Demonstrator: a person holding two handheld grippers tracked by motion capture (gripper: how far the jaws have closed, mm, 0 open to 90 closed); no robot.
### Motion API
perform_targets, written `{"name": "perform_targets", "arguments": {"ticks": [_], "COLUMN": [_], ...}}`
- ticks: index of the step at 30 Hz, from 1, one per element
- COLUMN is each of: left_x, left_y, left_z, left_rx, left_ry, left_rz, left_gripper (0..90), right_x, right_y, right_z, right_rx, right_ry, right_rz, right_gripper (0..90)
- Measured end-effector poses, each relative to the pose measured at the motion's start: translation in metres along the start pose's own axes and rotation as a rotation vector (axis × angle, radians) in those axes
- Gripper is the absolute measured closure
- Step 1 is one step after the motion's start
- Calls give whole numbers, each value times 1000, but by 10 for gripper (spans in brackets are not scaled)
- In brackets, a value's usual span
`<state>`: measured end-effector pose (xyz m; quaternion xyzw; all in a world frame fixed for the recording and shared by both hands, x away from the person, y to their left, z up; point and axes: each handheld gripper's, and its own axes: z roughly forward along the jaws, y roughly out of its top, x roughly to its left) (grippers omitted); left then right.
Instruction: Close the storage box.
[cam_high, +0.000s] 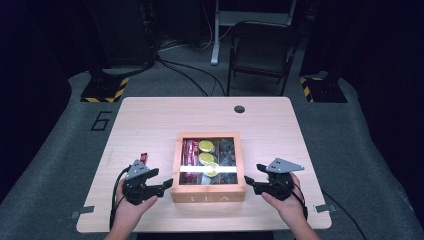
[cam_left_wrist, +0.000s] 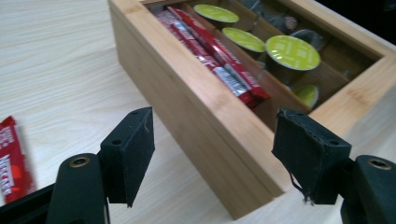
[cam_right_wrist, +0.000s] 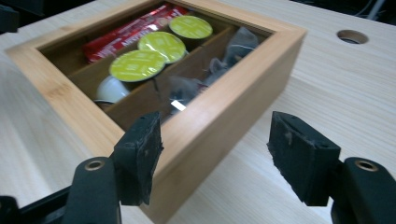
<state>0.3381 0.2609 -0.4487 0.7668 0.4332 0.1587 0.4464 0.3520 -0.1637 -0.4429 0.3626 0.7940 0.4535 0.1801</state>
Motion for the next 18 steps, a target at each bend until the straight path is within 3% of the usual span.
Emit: {"name": "perform_targets", "arguments": {"ticks": [3,6,12,15,16,17,18], "left_x": [4,12,27,38,46,46,50], "left_y": [0,0,-2,-6,-8,-8,-9], "left_z": [0,1,3,7,9,9,9], "left_rx": [-8,-11,-4,13,23,23,24], "left_ry": [11,29,90,121,150,150,160], "left_rz": [-12,-16,-20,-32,-52,-52,-69], "left_gripper": [290,291,289,289,289,288,289], "right_x": [-5,-11,-16,-13,-7,-7,2], "right_y": [-3,-8,-14,-15,-12,-12,-11], "right_z": [-1,-2,-2,-5,-11,-11,-14], "right_rx": [4,21,43,6,-60,-60,-106], "right_ry": [-16,-64,-64,-67,-29,-29,39], "right_rz": [-3,-17,-9,-46,-78,-78,-113], "right_gripper": [348,354,368,380,379,379,365]}}
